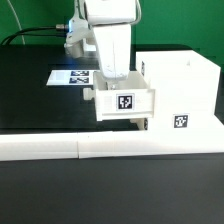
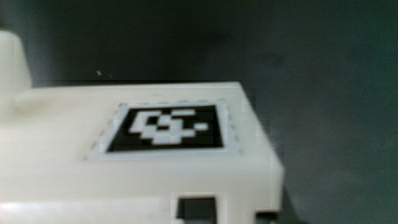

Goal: Assemble drawer

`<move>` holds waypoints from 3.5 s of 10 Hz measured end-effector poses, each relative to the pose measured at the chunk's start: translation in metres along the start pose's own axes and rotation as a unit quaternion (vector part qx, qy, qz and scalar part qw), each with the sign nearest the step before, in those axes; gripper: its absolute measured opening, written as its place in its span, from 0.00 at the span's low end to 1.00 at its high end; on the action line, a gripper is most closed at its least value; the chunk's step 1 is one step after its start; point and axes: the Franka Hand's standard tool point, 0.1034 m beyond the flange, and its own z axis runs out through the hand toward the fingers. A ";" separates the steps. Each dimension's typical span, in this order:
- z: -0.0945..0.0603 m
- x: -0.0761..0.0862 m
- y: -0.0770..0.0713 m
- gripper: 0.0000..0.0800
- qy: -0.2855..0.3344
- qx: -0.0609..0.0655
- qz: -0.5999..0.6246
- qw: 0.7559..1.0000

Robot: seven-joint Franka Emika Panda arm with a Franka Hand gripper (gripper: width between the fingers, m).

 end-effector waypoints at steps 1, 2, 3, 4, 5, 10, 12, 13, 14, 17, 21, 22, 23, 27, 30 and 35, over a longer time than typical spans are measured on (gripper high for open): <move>0.000 0.000 0.000 0.05 0.000 -0.001 0.000 1.000; 0.000 0.000 0.000 0.05 0.000 -0.001 0.000 1.000; 0.000 0.000 0.000 0.05 0.000 -0.001 0.000 1.000; 0.000 0.000 0.000 0.05 0.000 -0.001 0.000 1.000; 0.000 0.000 0.000 0.05 0.000 -0.001 0.000 1.000; 0.000 0.011 0.001 0.05 -0.001 -0.002 -0.012 1.000; 0.000 0.011 0.001 0.05 -0.001 -0.002 -0.012 1.000; 0.000 0.013 0.001 0.05 -0.001 -0.002 -0.010 1.000; 0.000 0.017 0.001 0.05 0.000 -0.002 -0.001 1.000; 0.000 0.021 -0.001 0.05 -0.001 0.002 0.023 1.000; -0.006 0.019 0.000 0.32 -0.003 0.001 0.024 1.000; -0.016 0.019 0.004 0.55 -0.005 -0.005 0.023 1.000; -0.023 0.018 0.005 0.72 -0.008 -0.005 0.023 1.000; -0.056 0.001 0.015 0.81 -0.019 -0.008 0.020 1.000; -0.058 -0.032 0.013 0.81 -0.021 -0.006 -0.003 1.000; -0.033 -0.052 0.007 0.81 0.050 0.004 -0.020 0.999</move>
Offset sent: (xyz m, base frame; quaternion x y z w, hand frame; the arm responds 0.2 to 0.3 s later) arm 0.0000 0.0000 0.0000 0.0000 0.0000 0.0000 1.0000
